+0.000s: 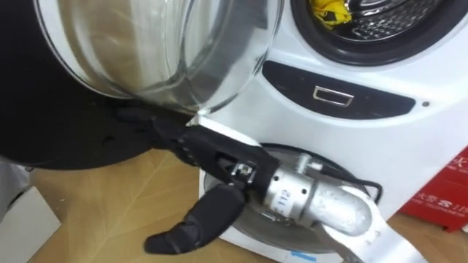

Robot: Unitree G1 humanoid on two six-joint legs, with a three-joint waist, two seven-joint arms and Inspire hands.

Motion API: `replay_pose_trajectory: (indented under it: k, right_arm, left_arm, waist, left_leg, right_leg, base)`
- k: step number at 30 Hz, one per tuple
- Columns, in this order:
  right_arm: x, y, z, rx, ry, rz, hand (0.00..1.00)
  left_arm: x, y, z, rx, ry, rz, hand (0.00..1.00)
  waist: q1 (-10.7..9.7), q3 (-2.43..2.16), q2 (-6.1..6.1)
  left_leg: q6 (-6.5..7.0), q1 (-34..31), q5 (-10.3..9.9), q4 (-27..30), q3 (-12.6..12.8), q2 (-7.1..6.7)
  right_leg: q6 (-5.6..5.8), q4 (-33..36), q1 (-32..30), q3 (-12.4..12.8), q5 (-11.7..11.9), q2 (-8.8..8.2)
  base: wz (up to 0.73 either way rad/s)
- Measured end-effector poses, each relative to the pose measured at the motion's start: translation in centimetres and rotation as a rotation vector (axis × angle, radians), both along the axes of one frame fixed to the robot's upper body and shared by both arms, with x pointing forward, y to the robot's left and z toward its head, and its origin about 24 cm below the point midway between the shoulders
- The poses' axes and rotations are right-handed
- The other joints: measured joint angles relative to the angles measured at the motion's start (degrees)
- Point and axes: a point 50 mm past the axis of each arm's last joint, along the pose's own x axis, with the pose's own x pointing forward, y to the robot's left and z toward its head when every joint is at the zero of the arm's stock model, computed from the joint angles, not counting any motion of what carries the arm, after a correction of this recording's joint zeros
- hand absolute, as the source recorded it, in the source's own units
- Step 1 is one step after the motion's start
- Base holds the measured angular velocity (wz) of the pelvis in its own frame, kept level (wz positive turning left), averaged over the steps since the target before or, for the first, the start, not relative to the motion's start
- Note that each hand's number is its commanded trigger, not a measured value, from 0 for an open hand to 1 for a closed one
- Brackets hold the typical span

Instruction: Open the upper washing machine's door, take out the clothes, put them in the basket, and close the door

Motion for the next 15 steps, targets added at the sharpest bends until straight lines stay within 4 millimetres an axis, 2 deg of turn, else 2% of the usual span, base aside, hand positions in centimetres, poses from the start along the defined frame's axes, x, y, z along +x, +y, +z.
replay_pose_trajectory:
  k: [2, 6, 10, 12, 14, 15]
  right_arm:
    - [0.1, -1.4, -0.4, -0.004, 0.017, -0.049, 0.00]
    - [-1.3, -4.6, -2.1, 0.008, 0.081, -0.173, 0.00]
    - [-2.2, -5.9, -3.8, -0.014, 0.140, -0.239, 0.00]
    - [-2.4, -6.6, -4.2, -0.043, 0.140, -0.271, 0.00]
    - [-2.6, -7.4, -4.4, -0.055, 0.145, -0.305, 0.00]
    - [-2.8, -8.0, -4.7, -0.056, 0.155, -0.330, 0.00]
  left_arm:
    - [-0.2, 0.1, 0.0, -0.002, 0.001, 0.017, 0.00]
    - [-1.0, 0.3, 0.0, -0.001, 0.000, 0.051, 0.00]
    - [-1.3, 0.1, -0.1, -0.002, -0.005, 0.055, 0.00]
    - [-1.0, 0.2, 0.0, 0.001, -0.035, 0.072, 0.00]
    - [-1.2, 0.2, 0.0, -0.001, -0.037, 0.084, 0.00]
    - [-1.5, 0.2, 0.0, 0.000, -0.030, 0.085, 0.00]
  waist:
    - [-1.19, -0.17, 0.32]
    - [-4.00, -0.95, 1.02]
    - [-5.51, -1.23, 1.74]
    - [-6.80, -1.40, 1.46]
    - [-6.84, -1.52, 1.22]
    - [-7.16, -1.42, 1.19]
  left_leg:
    - [0.00, 0.07, 0.00, -0.07, 0.18, 0.02]
    - [0.01, 0.23, 0.01, -0.21, 0.78, 0.06]
    - [0.07, 1.15, 0.05, -0.55, 2.47, 0.20]
    - [0.12, 1.28, 0.08, -0.55, 2.88, 0.19]
    - [0.13, 1.94, 0.08, -0.59, 3.49, 0.19]
    - [0.22, 2.40, 0.00, -0.58, 3.48, 0.17]
  right_leg:
    - [0.00, 0.00, 0.00, 0.20, 0.00, 0.01]
    - [0.00, 0.03, -0.09, 0.41, 0.00, -0.03]
    - [0.00, 0.09, -0.07, 1.83, 0.00, 0.04]
    - [0.00, 0.07, -0.08, 2.33, 0.00, 0.05]
    - [0.00, 0.01, 0.30, 3.23, 0.00, 0.13]
    - [0.01, -0.03, 0.78, 3.23, -0.01, 0.11]
  base:
    - [-0.06]
    - [-0.06]
    - [-0.21]
    - [-0.06]
    - [-0.14]
    - [-0.09]
